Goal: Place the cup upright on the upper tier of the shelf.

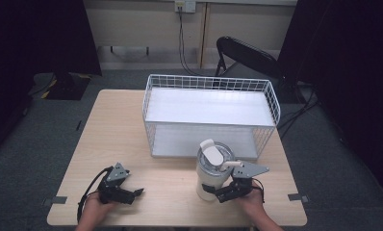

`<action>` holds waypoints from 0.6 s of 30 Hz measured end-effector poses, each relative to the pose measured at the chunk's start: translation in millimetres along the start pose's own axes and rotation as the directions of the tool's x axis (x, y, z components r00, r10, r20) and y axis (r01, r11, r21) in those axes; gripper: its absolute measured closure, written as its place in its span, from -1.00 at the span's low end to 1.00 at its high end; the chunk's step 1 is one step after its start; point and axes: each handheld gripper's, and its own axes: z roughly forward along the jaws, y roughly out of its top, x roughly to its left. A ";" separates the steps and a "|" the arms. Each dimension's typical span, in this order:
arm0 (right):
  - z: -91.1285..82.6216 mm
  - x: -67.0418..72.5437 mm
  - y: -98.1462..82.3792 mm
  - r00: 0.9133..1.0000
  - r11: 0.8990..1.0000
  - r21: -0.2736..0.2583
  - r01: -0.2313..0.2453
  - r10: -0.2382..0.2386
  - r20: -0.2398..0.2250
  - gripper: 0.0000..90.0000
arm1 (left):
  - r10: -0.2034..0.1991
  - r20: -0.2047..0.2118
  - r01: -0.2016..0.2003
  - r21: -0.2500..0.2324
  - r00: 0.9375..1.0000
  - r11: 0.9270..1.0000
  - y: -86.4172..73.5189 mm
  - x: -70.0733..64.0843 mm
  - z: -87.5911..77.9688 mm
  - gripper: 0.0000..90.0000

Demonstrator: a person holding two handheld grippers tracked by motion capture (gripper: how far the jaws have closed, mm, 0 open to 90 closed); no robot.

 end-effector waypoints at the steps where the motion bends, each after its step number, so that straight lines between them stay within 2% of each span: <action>1: -2.4 -0.8 2.9 1.000 1.000 -0.006 -0.004 0.004 -0.002 -0.78 | 0.000 0.000 0.000 0.000 1.000 1.000 0.0 0.0 0.0 -0.79; 7: -9.0 -1.9 10.0 1.000 1.000 -0.009 -0.005 0.005 0.008 -0.78 | 0.000 0.000 0.000 0.000 1.000 1.000 0.0 0.0 0.0 -0.79; 11: -13.1 -2.1 15.5 1.000 1.000 0.000 0.013 -0.013 0.010 -0.78 | 0.000 0.000 0.000 0.000 1.000 1.000 0.0 0.0 0.0 -0.79; 18: -17.0 -1.5 24.6 1.000 0.999 0.021 0.030 -0.030 -0.008 -0.78 | 0.000 0.000 0.000 0.000 1.000 1.000 0.0 0.0 0.1 -0.79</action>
